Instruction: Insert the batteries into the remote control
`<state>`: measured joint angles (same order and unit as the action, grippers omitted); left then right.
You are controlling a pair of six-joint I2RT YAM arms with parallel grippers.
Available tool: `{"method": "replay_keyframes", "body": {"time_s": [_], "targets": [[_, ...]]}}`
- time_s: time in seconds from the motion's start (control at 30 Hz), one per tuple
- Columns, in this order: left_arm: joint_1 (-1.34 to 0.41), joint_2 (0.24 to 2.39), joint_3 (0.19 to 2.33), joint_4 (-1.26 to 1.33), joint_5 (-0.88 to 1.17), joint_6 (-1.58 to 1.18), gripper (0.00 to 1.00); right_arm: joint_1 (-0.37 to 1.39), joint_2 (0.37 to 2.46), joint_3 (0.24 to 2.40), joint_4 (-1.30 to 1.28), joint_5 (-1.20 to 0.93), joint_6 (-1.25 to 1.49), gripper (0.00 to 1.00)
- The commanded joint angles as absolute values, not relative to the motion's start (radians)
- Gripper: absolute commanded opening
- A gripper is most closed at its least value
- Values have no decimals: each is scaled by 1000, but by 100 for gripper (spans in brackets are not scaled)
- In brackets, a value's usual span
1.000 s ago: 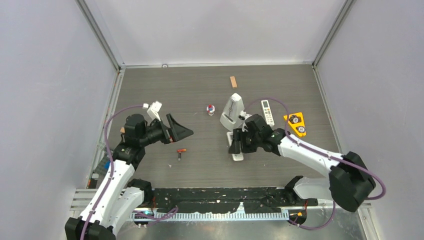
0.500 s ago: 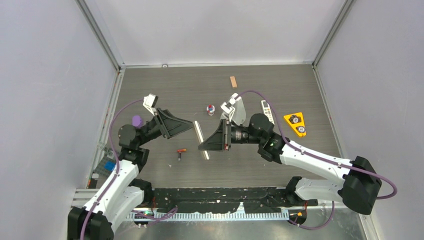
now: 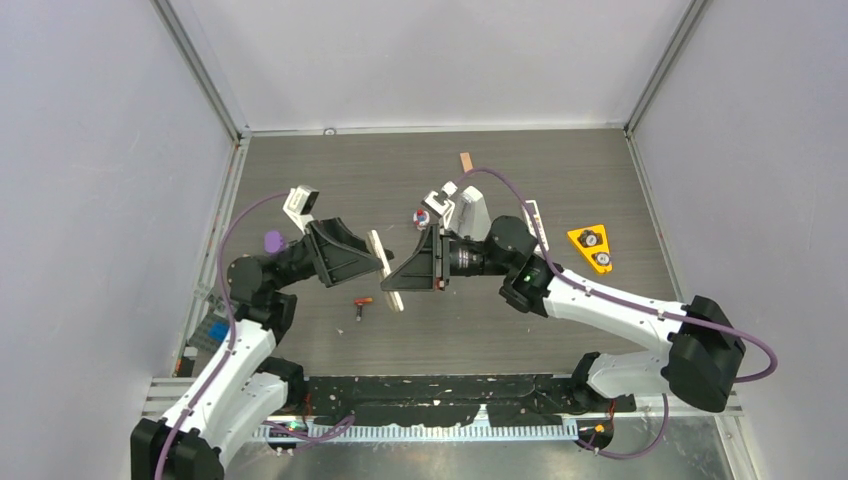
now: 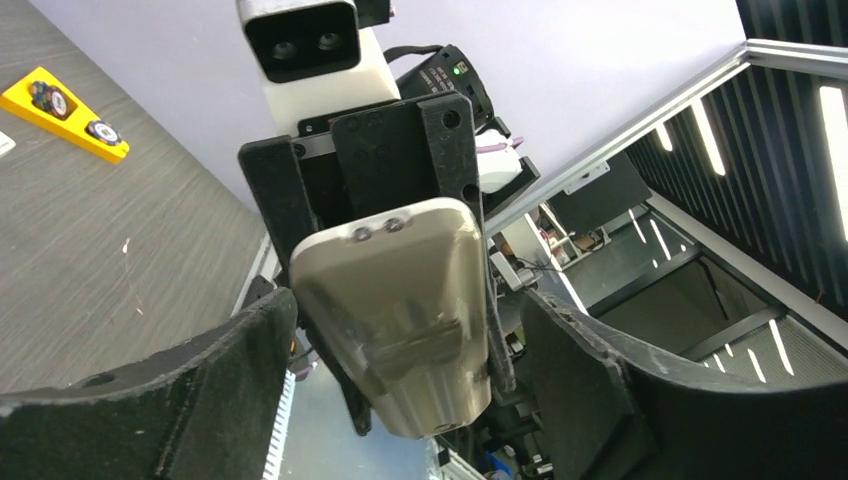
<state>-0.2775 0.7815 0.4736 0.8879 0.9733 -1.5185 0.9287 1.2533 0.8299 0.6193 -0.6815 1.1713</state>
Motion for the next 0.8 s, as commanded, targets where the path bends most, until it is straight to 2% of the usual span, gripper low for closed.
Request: {"method": "replay_keyframes", "body": {"time_s": [0.0,0.13,0.3,0.37,0.4,0.43,0.47,0.5,0.57,0.67,0.77], "targets": [[-287,799,492,918,1014,-1550,80,937,1271,898,541,-705,1123,25],[-288,808,485,867,1027,-1535,63,937,1279,898,471,-687,1083,25],[-288,776,480,656,1024,-1409,21,938,1286,874,464,-662,1099,28],[-288,763,490,553,1012,-1354,7,937,1287,870,442,-654,1099,34],[-288,758,498,509,1003,-1328,1,937,1283,865,432,-648,1088,42],[-288,754,513,447,990,-1303,0,937,1278,857,405,-628,1081,50],[-288,752,529,379,972,-1272,0,936,1263,853,387,-612,1048,65],[-288,748,548,295,945,-1238,0,938,1252,847,351,-574,1026,76],[-288,733,592,90,860,-1170,0,944,1208,848,283,-499,944,86],[-288,715,643,-182,721,-1116,0,974,1137,897,141,-362,746,90],[-288,717,647,-230,673,-1155,0,1031,1128,959,24,-216,600,90]]}}
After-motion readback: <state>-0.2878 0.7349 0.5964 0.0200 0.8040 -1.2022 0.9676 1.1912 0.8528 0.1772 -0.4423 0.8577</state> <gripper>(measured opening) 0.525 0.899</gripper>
